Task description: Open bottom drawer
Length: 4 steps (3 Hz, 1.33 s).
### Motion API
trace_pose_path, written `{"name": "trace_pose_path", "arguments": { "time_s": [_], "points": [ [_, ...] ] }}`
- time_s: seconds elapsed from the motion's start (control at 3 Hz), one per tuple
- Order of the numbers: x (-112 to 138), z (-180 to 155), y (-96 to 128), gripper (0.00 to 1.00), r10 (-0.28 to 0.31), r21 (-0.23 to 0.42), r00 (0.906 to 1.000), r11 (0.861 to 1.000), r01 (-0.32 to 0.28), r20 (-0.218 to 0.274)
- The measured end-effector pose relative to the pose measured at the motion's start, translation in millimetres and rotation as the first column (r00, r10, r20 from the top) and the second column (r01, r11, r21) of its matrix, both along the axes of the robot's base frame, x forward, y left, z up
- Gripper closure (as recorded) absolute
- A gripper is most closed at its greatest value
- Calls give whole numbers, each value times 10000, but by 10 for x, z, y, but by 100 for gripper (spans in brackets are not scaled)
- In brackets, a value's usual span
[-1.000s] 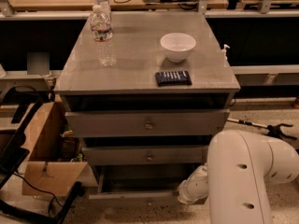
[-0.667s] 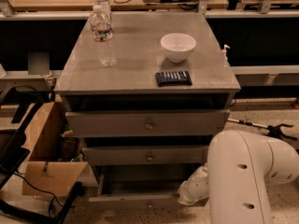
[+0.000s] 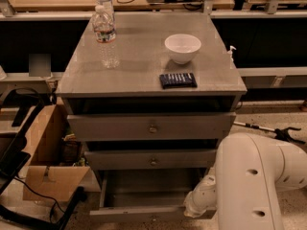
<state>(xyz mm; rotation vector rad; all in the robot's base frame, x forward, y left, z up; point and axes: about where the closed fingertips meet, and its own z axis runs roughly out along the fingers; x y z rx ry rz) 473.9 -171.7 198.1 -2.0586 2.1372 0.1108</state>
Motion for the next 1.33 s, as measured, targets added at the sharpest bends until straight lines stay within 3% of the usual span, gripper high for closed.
{"name": "trace_pose_path", "arguments": {
  "time_s": [0.33,0.67,1.33],
  "points": [
    [-62,-48,16,100,4,-7,9998,10000,-4,-192],
    [-302,-121,-34,100,-234,-62,9973,9997,231,-690],
    [-298,-116,-33,100,-234,-62,9973,9997,231,-690]
  ]
}}
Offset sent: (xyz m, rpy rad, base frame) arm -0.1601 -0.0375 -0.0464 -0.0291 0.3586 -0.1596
